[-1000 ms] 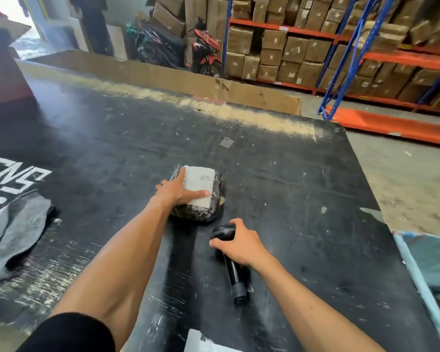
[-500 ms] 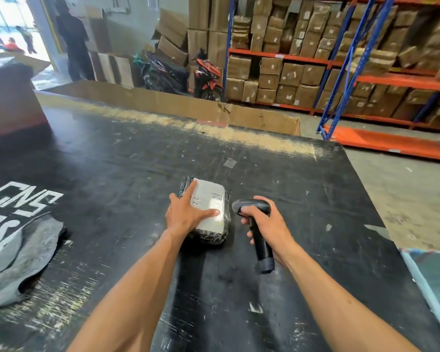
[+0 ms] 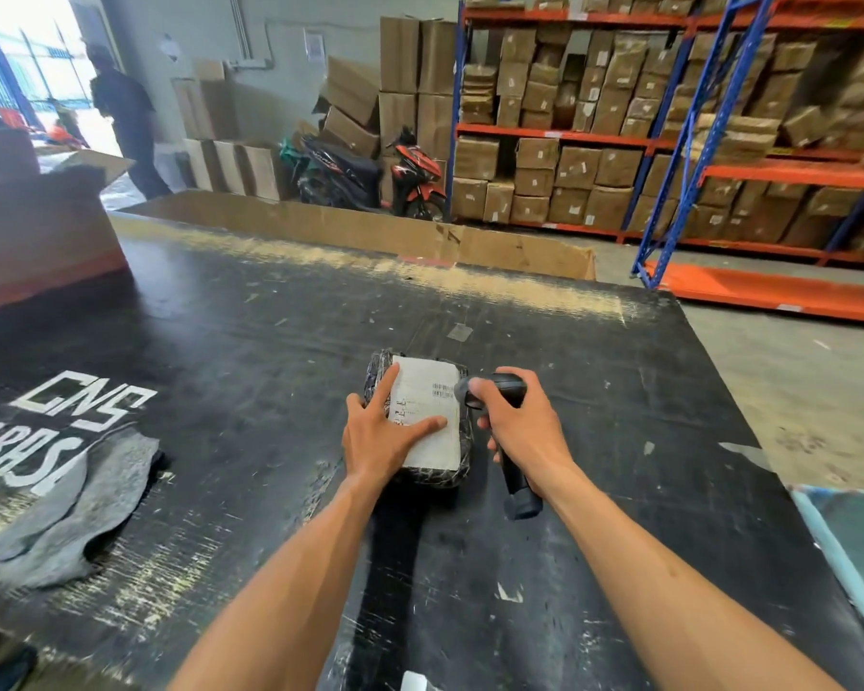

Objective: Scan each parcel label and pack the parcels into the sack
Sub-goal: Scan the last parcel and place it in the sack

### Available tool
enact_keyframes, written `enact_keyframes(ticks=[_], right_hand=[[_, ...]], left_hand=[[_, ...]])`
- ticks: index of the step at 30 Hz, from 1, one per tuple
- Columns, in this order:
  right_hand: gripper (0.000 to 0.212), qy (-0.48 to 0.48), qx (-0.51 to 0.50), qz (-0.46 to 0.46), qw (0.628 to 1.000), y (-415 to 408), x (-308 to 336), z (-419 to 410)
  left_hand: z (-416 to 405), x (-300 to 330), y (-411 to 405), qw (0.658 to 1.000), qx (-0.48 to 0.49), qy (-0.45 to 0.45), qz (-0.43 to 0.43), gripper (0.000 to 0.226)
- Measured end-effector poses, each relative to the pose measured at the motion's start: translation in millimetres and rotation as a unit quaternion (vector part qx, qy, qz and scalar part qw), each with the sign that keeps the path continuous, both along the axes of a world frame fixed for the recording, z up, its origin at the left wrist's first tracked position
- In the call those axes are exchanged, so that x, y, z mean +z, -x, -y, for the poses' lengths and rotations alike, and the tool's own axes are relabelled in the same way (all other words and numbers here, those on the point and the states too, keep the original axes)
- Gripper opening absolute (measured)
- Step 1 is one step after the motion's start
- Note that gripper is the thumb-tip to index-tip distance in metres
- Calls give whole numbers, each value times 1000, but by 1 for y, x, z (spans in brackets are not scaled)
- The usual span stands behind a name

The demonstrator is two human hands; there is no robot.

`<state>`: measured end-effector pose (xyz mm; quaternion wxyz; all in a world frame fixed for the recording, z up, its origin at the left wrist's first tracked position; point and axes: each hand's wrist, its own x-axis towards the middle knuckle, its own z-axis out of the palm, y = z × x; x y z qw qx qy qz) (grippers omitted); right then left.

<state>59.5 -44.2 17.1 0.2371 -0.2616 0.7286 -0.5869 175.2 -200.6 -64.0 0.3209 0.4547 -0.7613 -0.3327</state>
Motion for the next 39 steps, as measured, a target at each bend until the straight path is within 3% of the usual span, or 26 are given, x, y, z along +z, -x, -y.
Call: enact_keyframes(ticks=[12, 24, 31, 35, 39], right_hand=[[47, 15, -22, -2, 1000, 4, 4, -11], [56, 2, -41, 8, 999, 14, 6, -32], [57, -119, -96, -24, 988, 18, -30, -63], [73, -223, -108, -59, 967, 11, -66, -85], [70, -260, -109, -60, 957, 2, -88, -102]], left_hand=[[-13, 11, 9, 999, -24, 27, -5, 108], [-26, 15, 22, 1000, -29, 3, -9, 109], [-36, 16, 35, 996, 19, -62, -65, 111], [-41, 17, 39, 992, 32, -80, -93, 111], [-49, 19, 43, 990, 25, -83, -108, 110]])
